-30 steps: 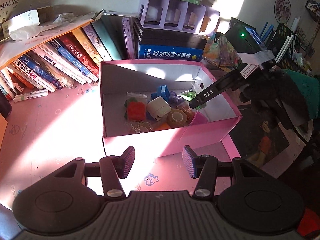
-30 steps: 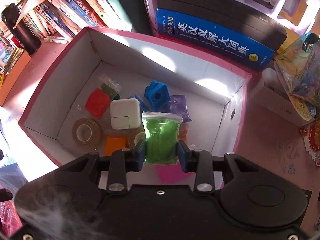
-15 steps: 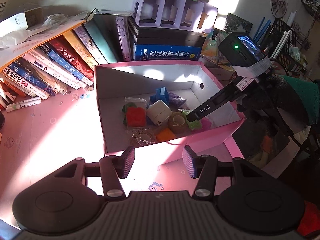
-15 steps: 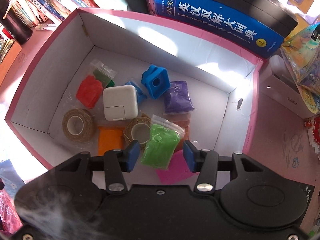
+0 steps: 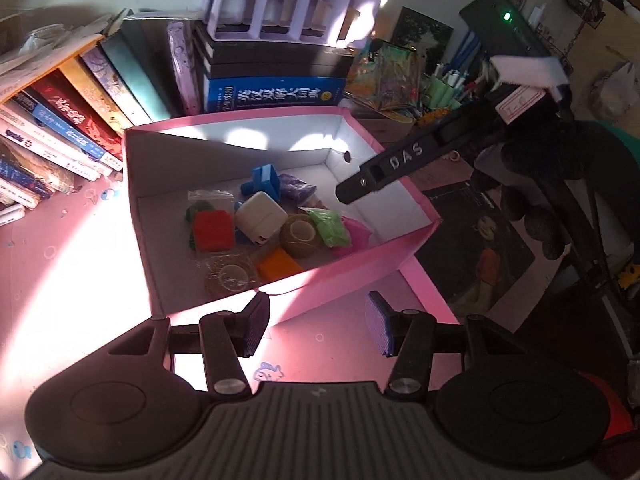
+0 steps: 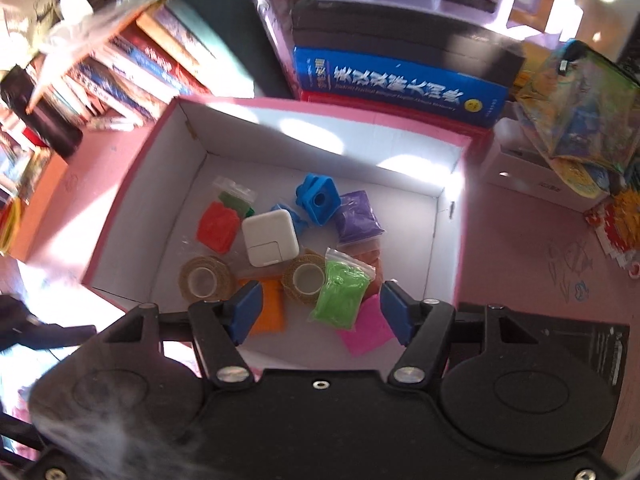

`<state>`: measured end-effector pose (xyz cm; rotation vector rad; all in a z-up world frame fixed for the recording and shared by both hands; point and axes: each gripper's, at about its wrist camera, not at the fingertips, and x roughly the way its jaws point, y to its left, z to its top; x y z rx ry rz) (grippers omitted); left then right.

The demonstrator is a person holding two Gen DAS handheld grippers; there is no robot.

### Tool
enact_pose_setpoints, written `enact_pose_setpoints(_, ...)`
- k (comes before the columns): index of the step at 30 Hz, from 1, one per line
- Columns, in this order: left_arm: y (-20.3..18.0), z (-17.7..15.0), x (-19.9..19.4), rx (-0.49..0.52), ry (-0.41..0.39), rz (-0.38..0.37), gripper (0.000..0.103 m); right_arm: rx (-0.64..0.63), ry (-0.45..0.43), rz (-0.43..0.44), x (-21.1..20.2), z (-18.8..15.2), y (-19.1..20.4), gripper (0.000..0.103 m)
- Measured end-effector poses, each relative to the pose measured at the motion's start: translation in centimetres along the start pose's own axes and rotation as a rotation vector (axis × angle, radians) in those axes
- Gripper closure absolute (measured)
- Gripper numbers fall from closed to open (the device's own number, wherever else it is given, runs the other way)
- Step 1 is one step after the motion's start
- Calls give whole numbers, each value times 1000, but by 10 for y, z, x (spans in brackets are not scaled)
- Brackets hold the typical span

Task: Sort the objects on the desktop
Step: 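Grasp the edges of the black MEILIYAOU album with both grippers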

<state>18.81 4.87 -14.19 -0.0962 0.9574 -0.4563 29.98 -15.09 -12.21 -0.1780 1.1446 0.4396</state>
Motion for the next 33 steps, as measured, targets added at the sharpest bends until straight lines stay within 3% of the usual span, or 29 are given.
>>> enact_pose_setpoints(3, -14, -1, 12, 6, 17, -39, 50, 45, -52, 10, -29, -12, -11, 30)
enact_pose_setpoints(5, -25, -1, 21, 9, 29, -58, 38, 74, -79, 9, -46, -23, -22, 30)
enact_pose_setpoints(13, -69, -1, 58, 16, 78, -135, 37, 200, -100, -27, -89, -82, -91, 21)
enact_pose_setpoints(16, -89, -6, 78, -31, 104, -141, 37, 239, -96, -36, -92, -106, -127, 13)
enact_pose_setpoints(24, -136, -17, 136, -110, 106, -47, 36, 293, -9, -69, -64, -164, -230, 10)
enact_pose_setpoints(33, -152, -23, 173, -209, 96, 53, 36, 291, 14, -60, -28, -191, -306, 10)
